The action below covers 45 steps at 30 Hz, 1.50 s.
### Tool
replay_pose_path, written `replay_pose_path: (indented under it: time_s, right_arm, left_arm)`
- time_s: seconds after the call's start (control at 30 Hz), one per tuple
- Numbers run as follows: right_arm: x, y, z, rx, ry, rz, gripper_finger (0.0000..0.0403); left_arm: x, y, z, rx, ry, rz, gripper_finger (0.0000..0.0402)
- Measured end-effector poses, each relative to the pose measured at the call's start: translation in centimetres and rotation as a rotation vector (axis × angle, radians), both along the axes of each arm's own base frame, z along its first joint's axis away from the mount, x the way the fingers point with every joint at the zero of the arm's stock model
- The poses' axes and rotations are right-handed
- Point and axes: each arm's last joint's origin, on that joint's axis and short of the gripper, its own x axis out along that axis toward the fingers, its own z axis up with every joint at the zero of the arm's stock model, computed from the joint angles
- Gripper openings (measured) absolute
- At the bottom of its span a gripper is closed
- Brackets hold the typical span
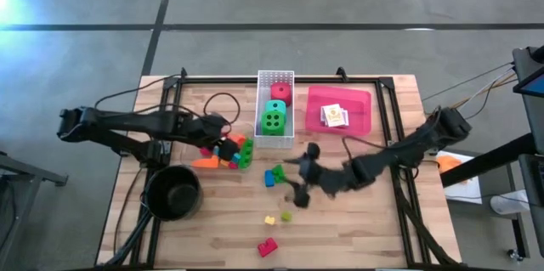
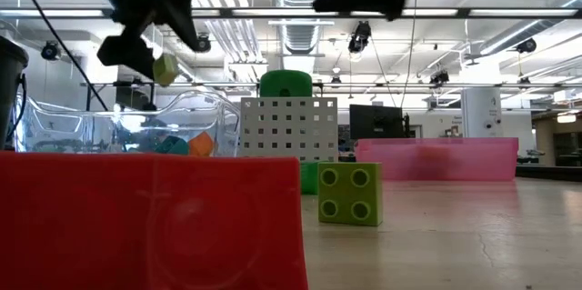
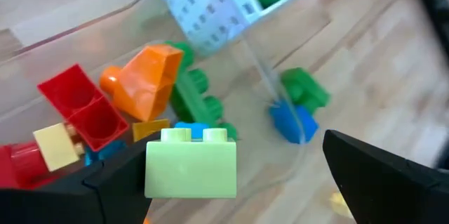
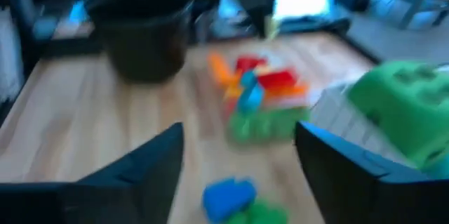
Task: Pick & Place Toys
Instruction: Put the light green game piece into the transparent bin
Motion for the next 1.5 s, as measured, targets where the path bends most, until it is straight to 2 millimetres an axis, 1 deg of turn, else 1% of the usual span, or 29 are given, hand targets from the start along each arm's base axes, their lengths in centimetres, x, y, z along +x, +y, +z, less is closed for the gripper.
replay_pose_path:
  time_s: [0.1, 0.2, 0.3, 0.37, 0.4, 0.43, 0.53, 0.6, 0.67, 0.7, 0.8, 0.93, 1.03, 1.17, 1.23, 1.37, 1.5]
  right_arm:
    - [1.4, -3.1, 0.9, 0.045, -0.081, -0.081, 0.0197]
    - [2.6, -6.5, 1.5, 0.176, -0.165, -0.119, 0.0136]
    - [4.2, -8.9, 1.2, 0.276, -0.232, -0.09, 0.0074]
    - [5.4, -10.1, 0.5, 0.31, -0.244, -0.09, 0.0033]
    - [6.1, -10.6, 0.3, 0.315, -0.24, -0.09, 0.0021]
    - [6.8, -11.1, 0.0, 0.318, -0.231, -0.106, 0.0017]
    - [8.7, -12.4, -0.3, 0.351, -0.23, -0.115, 0.0012]
    - [9.8, -12.9, -0.1, 0.366, -0.229, -0.061, 0.0009]
    - [10.9, -13.3, 0.6, 0.385, -0.229, -0.009, 0.0008]
    - [11.4, -13.5, 1.0, 0.388, -0.213, 0.005, 0.0008]
    - [12.5, -14.1, 1.3, 0.342, -0.09, 0.037, 0.0008]
    - [13.4, -14.2, 1.8, 0.288, 0.061, 0.013, 0.0008]
    - [14.1, -14.1, 2.2, 0.24, 0.092, 0.063, 0.0008]
    - [14.4, -14.0, 2.5, 0.141, 0.141, 0.13, 0.0008]
    - [14.1, -14.3, 2.2, 0.153, 0.184, 0.119, 0.0008]
    - [14.1, -14.6, 2.3, 0.147, 0.175, 0.115, 0.0008]
    - [14.5, -14.6, 2.7, 0.136, 0.119, 0.218, 0.0008]
  left_arm:
    - [-0.5, 0.0, 0.8, -0.005, -0.051, 0.007, 0.0385]
    - [-0.9, 0.1, 1.5, -0.033, -0.106, 0.072, 0.0385]
    - [-0.7, 0.1, 1.7, -0.043, -0.142, 0.087, 0.0385]
    - [-0.6, 0.0, 1.8, -0.045, -0.15, 0.058, 0.0385]
    - [-0.6, 0.0, 1.8, -0.044, -0.149, 0.037, 0.0385]
    - [-0.6, 0.0, 1.7, -0.035, -0.141, 0.007, 0.0385]
    - [-0.7, -0.2, 1.6, -0.012, -0.124, -0.069, 0.0385]
    - [-0.7, -0.4, 1.3, 0.002, -0.116, -0.096, 0.0385]
    - [-0.8, -0.4, 0.9, 0.01, -0.098, -0.114, 0.0385]
    - [-0.8, -0.4, 0.7, 0.016, -0.095, -0.123, 0.0385]
    - [-1.0, -0.4, -0.1, 0.039, -0.067, -0.155, 0.0385]
    - [-1.1, -0.3, -0.7, 0.077, -0.052, -0.152, 0.0385]
    - [-0.9, -0.3, -0.7, 0.127, -0.077, -0.173, 0.0385]
    - [-0.5, -0.3, -0.5, 0.167, -0.12, -0.223, 0.0385]
    - [-0.6, -0.3, -0.6, 0.169, -0.116, -0.233, 0.0385]
    - [-0.6, -0.3, -0.6, 0.171, -0.118, -0.236, 0.0385]
    - [-0.4, -0.3, -0.4, 0.185, -0.146, -0.242, 0.0385]
